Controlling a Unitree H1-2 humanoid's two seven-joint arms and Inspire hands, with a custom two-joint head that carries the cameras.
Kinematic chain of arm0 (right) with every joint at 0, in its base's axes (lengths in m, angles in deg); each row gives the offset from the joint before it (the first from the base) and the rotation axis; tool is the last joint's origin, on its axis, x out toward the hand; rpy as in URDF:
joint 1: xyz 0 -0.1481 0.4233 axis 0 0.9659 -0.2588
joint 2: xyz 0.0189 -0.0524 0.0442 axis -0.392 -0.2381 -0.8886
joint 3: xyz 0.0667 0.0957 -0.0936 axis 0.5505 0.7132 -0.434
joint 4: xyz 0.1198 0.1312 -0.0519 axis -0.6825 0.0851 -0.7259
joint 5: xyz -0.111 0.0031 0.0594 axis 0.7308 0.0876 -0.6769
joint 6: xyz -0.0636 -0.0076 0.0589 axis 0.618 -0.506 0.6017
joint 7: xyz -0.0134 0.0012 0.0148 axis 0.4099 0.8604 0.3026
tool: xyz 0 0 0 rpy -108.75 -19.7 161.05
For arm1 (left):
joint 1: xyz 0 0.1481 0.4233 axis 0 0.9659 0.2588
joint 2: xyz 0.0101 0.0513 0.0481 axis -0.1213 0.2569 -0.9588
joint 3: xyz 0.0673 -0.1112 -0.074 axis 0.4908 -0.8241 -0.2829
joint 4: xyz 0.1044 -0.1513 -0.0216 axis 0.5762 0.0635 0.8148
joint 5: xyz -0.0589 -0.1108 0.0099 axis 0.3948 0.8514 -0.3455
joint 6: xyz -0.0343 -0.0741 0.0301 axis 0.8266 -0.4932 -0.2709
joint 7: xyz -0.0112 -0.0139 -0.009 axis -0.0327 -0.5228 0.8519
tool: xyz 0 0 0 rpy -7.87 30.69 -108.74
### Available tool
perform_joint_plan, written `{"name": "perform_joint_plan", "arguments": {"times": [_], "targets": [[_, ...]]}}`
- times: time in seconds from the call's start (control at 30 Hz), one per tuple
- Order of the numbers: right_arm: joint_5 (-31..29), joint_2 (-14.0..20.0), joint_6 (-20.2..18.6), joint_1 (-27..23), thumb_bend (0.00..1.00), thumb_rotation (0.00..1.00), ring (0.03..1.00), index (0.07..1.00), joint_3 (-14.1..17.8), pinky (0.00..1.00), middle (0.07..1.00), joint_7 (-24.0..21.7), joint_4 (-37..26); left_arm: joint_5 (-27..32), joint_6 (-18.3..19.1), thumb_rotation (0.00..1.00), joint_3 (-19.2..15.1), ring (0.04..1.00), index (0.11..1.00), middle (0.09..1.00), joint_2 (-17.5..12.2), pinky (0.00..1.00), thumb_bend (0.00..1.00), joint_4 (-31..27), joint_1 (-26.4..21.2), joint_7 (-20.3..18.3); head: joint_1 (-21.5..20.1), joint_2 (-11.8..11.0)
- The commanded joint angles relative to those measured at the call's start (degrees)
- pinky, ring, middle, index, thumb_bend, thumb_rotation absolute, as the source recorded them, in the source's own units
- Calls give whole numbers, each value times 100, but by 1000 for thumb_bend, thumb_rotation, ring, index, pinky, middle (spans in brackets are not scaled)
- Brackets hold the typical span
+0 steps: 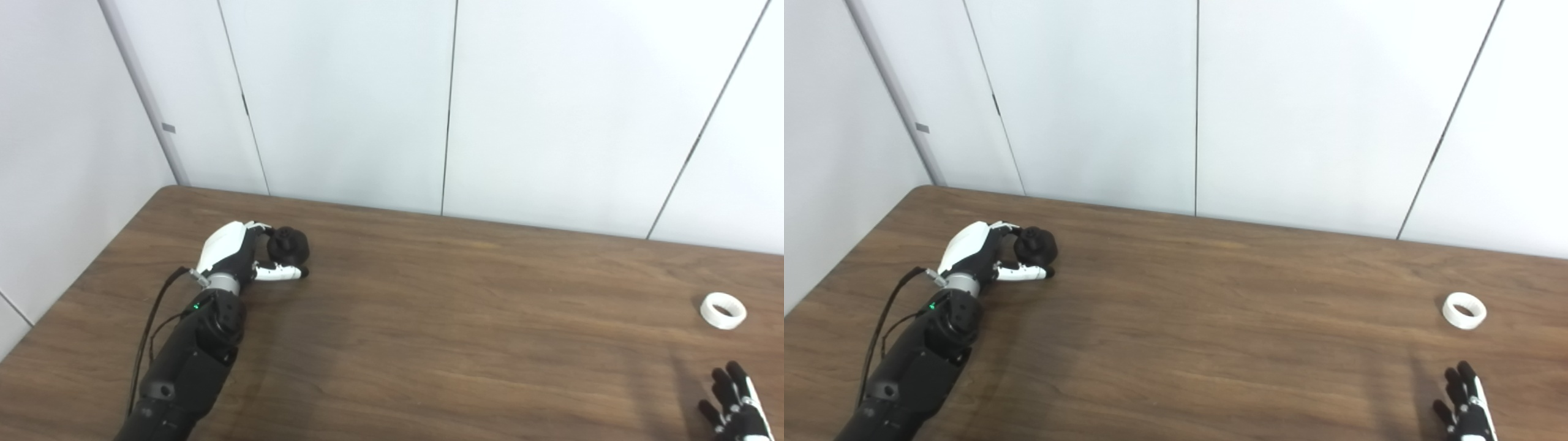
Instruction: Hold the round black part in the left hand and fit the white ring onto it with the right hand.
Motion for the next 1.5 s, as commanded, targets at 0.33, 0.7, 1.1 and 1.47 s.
{"name": "perform_joint_plan", "arguments": {"times": [0.33, 0.7, 1.1, 1.47], "targets": [[-36, 100, 50, 20, 531, 1000, 1000, 1000, 59, 1000, 984, -44, -98, 82, -83, 319, -77, 983, 739, 929, -180, 1000, 882, -130, -303, 199, -28, 35], [-26, 79, -2, 26, 555, 1000, 1000, 1000, 57, 1000, 979, -19, -121, 82, -114, 282, -101, 955, 692, 892, -150, 1000, 851, -102, -316, 343, -44, 37], [89, 90, 88, 43, 546, 1000, 1000, 1000, 36, 1000, 971, -30, -133, 137, -211, 273, -64, 941, 686, 884, -150, 1000, 845, 48, -377, 454, -68, 41], [3, 63, 41, 45, 562, 1000, 1000, 1000, 51, 1000, 969, -38, -149, 154, -253, 282, -23, 934, 695, 875, -141, 1000, 869, 112, -428, 420, -92, 41]]}}
